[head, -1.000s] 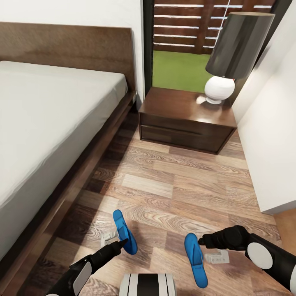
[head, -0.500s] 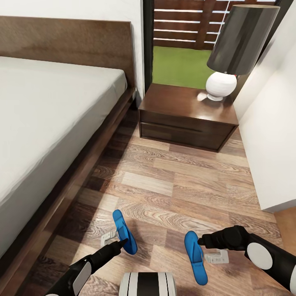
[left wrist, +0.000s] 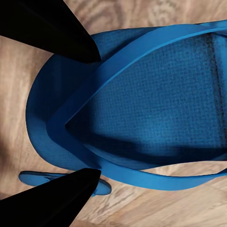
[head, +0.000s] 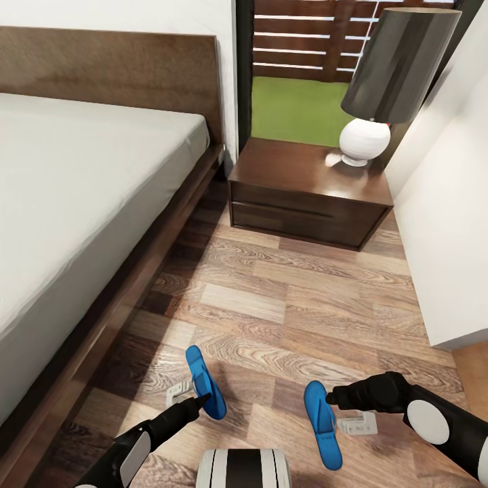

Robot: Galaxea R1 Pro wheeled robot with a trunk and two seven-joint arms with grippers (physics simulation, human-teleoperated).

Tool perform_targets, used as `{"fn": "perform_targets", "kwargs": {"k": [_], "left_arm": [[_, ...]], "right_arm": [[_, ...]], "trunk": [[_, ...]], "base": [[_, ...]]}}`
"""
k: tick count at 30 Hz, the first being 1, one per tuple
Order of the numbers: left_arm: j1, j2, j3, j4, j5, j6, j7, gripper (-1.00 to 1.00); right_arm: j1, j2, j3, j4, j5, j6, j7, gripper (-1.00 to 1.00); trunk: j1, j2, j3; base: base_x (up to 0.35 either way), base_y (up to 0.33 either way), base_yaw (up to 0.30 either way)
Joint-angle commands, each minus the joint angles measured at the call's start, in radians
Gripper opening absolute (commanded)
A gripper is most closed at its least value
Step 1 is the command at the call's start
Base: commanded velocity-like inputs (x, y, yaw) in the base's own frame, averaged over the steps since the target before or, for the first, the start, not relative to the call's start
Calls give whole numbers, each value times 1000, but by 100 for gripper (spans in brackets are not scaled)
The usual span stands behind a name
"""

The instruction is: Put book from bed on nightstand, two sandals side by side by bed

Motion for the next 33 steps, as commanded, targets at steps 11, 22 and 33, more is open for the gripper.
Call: {"fn": "perform_targets", "kwargs": {"k": [11,22,33], "left_arm": [[0,0,4,0,9,10,-5,-100],[0,-1,2,0,10,10,-3,-100],[0,-1,2,0,10,10,-3,-100]], "right_arm": [[-1,-1,2,0,1,-2,3,100],[-1,-1,3,-1,1,-2,3,100],[-1,-1,3,-1,1,-2,3,100]], "trunk": [[0,0,-1],[3,-2,-32],[8,-5,-74]], "base": [[0,62,0],[0,1,0],[0,0,0]]}}
